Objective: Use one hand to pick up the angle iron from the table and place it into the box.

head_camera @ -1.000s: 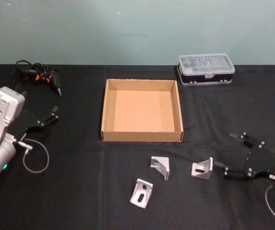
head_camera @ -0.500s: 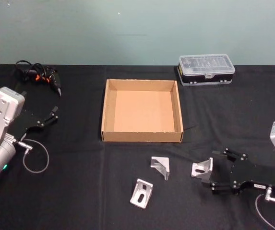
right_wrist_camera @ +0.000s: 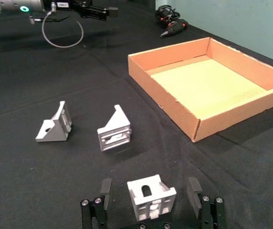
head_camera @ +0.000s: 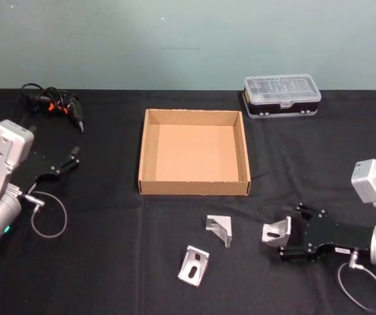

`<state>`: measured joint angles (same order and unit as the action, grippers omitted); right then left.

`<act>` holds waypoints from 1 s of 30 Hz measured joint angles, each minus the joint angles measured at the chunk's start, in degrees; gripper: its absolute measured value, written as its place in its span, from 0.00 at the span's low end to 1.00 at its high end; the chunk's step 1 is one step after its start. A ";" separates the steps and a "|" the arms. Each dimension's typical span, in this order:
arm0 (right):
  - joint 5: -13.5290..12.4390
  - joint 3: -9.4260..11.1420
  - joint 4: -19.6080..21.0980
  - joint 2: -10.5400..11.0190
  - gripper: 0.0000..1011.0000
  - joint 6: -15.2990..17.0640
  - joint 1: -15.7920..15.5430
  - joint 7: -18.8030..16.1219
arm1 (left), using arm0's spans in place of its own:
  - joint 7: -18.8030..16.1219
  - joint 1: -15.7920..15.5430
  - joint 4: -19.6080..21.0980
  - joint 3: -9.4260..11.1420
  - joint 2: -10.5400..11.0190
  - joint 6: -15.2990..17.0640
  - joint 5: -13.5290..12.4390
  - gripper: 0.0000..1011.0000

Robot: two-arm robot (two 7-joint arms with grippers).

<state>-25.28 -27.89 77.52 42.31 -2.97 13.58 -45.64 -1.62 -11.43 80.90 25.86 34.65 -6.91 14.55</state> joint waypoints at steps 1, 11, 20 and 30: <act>0.02 -0.06 -0.24 -0.17 0.99 0.02 0.15 0.00 | 0.00 0.00 0.00 0.00 0.00 0.00 0.00 1.00; 0.04 -0.26 -1.39 -1.03 0.98 0.06 0.78 0.08 | 0.00 0.00 0.00 0.00 0.00 0.00 0.00 1.00; 0.01 -0.23 -1.14 -0.86 0.80 0.03 0.64 0.09 | 0.00 0.00 0.00 0.00 0.00 0.00 0.00 1.00; -0.02 -0.17 -1.00 -0.77 0.48 -0.01 0.59 0.11 | 0.00 0.00 0.00 0.00 0.00 0.00 0.00 1.00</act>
<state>-25.30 -28.06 76.52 41.54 -2.98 14.17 -45.53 -1.62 -11.43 80.90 25.86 34.64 -6.91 14.55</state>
